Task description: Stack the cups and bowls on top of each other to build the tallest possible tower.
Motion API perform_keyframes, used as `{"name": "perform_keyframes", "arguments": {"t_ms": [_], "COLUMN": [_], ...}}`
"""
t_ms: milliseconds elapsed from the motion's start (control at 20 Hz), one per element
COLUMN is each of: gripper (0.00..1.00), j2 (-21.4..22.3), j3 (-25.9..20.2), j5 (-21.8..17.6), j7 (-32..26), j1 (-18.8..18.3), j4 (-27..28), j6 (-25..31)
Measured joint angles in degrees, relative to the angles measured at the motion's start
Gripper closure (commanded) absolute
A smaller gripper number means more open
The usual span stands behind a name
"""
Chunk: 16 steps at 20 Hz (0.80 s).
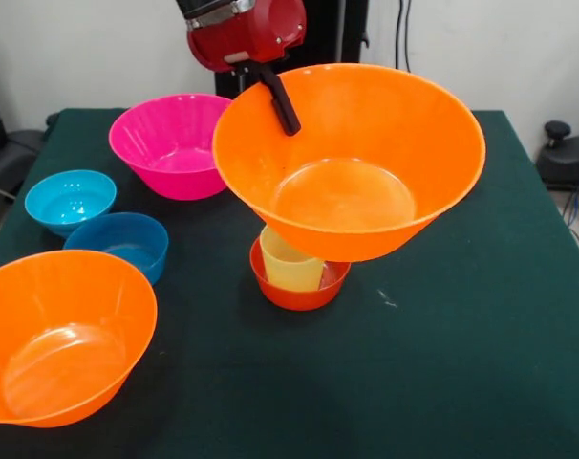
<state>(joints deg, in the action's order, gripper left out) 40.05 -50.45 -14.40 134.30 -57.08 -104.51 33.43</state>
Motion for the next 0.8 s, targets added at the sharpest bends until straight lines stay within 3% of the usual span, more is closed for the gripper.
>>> {"name": "perform_keyframes", "arguments": {"t_ms": [800], "gripper": [1.00], "j2": [-0.7], "j3": [-0.5], "j5": [-6.4], "j7": [0.0], "j1": [-0.3], "j4": [-0.1], "j6": [0.0]}}
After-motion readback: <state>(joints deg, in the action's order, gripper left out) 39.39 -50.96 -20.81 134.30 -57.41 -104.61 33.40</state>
